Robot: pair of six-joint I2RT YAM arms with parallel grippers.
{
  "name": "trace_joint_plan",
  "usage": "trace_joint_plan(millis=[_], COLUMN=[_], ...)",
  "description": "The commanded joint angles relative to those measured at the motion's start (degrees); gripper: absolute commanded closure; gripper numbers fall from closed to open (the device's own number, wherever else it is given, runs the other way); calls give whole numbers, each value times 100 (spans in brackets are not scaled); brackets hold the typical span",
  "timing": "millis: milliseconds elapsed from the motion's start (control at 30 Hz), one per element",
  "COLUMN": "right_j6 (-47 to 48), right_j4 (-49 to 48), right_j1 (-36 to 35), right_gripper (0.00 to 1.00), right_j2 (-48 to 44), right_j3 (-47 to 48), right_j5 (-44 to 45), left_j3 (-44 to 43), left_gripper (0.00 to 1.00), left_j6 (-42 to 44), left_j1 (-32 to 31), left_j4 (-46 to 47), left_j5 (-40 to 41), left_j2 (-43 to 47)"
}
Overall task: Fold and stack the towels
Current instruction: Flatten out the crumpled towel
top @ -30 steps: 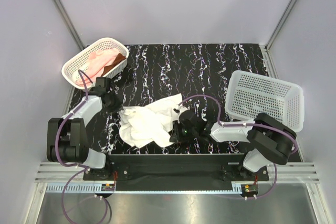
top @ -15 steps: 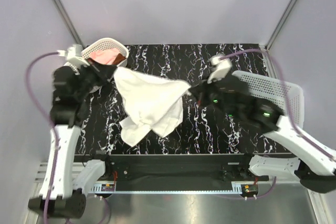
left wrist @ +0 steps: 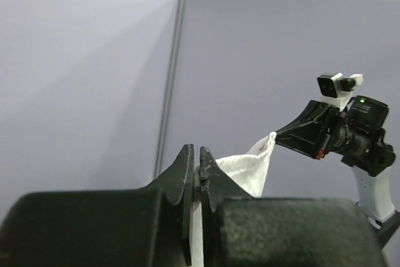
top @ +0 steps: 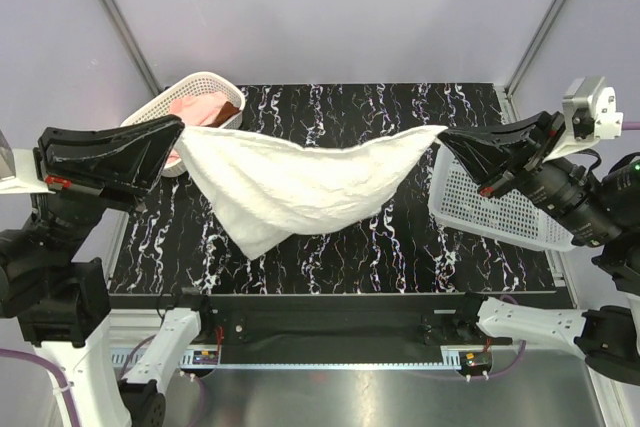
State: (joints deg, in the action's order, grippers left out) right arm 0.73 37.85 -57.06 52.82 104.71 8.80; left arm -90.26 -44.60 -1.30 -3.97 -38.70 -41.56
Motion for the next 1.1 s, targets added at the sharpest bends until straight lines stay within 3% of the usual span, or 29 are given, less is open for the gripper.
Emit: trace_joint_plan(millis=[0,200,367,500,600,700,733,900,1000,1067], right_j6=[507,858,990,1086,1490,2140,2350,3897,3726,2816], right_j4=[-330,-1357,-1622,-2042,-2351,-2474,-2545,-3465,-3146,-2933], right_j1=[-25,-25,-25,-25,-25,-25,-25,36,693,1756], right_gripper=[100,100,100,100,100,100,100,100,100,100], right_j2=[141,-52,79,80,71,369,474,1396,2134,2686], right_j3=[155,366,858,824,534,498,472,218,339,533], right_j5=[-747,-871,-1459,-1513,-882,295,855,1826,1530,714], left_j3=[-333,-861,-1116,-1564,-1644,-1539,-1434,-994,-827,-721], left_gripper=[100,100,100,100,100,100,100,100,100,100], left_j6=[-549,-857,-1445,-1394,-964,-568,-498,143,443,635], left_j1=[-2,-11,-11,-10,-10,-2,-2,-11,-11,-10], left_j4=[247,527,1143,987,418,-42,-43,10,228,378], left_j5=[-366,-402,-454,-411,-148,2,63,732,846,916], left_j2=[-344,-739,-968,-1231,-1415,-1828,-1986,-2566,-3076,-3357])
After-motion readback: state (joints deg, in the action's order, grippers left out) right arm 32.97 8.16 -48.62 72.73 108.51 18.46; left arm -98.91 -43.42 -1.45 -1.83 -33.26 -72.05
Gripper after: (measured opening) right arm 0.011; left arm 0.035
